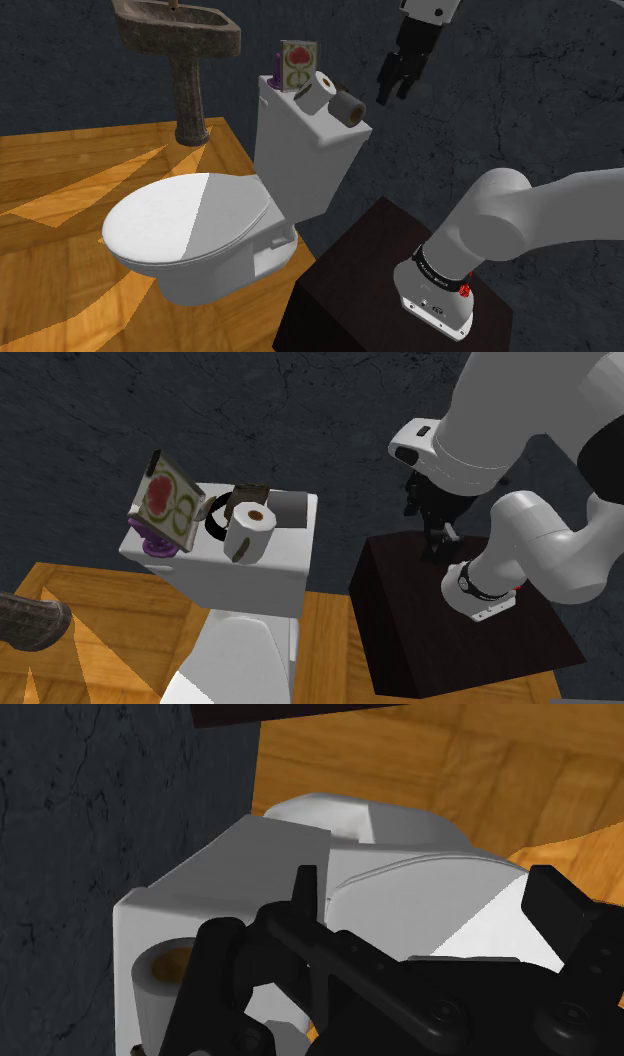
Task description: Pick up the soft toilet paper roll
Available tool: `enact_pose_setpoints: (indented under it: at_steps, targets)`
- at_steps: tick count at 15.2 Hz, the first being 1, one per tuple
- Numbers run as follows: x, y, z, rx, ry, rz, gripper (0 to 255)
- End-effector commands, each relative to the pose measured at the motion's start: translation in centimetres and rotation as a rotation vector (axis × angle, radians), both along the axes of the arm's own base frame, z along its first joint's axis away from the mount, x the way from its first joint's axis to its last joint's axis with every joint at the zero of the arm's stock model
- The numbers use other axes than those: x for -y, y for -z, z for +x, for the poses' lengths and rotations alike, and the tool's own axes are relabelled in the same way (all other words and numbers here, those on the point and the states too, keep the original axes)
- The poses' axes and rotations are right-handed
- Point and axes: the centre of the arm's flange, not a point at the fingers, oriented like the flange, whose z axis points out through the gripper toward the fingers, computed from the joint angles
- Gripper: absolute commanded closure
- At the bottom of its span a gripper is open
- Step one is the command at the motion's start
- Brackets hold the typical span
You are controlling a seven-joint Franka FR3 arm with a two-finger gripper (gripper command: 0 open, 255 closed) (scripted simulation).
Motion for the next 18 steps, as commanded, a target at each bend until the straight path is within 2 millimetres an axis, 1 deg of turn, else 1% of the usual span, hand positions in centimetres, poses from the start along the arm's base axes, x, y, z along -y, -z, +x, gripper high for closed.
enact_pose_setpoints:
  at_steps: [1,5,9,13,18]
  targets:
    - [0.0,0.0,0.0,0.0,0.0,0.0,0]
    - [2.0,4.4,-1.2,0.197,0.014,-0.044,0]
    - [4.2,8.9,-1.6,0.395,0.029,-0.087,0]
    - [6.6,13.2,-1.2,0.592,0.043,-0.131,0]
    - [9.8,18.3,0.5,0.839,0.061,-0.186,0]
